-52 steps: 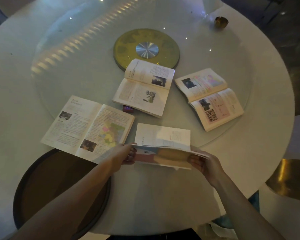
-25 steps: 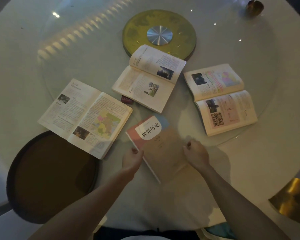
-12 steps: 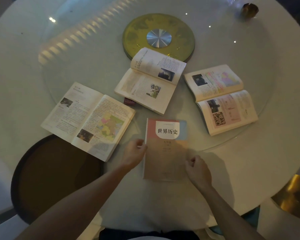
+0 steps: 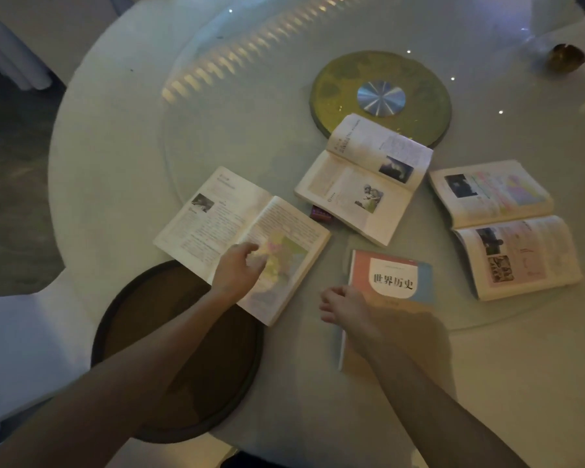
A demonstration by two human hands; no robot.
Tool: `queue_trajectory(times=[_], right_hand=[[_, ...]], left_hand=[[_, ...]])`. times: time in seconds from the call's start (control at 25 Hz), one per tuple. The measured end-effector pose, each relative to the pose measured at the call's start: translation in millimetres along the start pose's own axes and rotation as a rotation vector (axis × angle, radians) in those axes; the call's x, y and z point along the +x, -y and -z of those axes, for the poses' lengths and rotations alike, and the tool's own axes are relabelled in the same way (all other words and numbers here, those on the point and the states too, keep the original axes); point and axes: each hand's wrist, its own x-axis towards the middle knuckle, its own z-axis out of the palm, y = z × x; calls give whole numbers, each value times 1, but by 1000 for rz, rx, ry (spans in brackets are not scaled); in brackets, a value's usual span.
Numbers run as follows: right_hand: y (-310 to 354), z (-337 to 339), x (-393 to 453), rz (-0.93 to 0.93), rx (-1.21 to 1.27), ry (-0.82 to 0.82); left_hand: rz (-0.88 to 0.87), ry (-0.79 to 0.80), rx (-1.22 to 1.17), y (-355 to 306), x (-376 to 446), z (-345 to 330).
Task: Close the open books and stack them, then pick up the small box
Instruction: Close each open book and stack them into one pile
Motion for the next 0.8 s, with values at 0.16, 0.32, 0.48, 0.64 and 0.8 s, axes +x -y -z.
queue_trajectory(times=[0.16, 0.32, 0.48, 0.64, 0.8], right_hand=[[-5, -54, -5, -246, 86, 69], [-8, -87, -16, -311, 158, 76], [-5, -97, -16, -337, 215, 27], [2, -103, -13, -317, 225, 27], [24, -108, -21, -119, 105, 12]], left_hand=[[90, -103, 69, 36, 36, 46], [246, -219, 189, 71, 75, 81], [353, -131, 79, 99, 96, 99], [372, -129, 132, 112, 103, 110], [406, -129, 3, 117, 100, 123]])
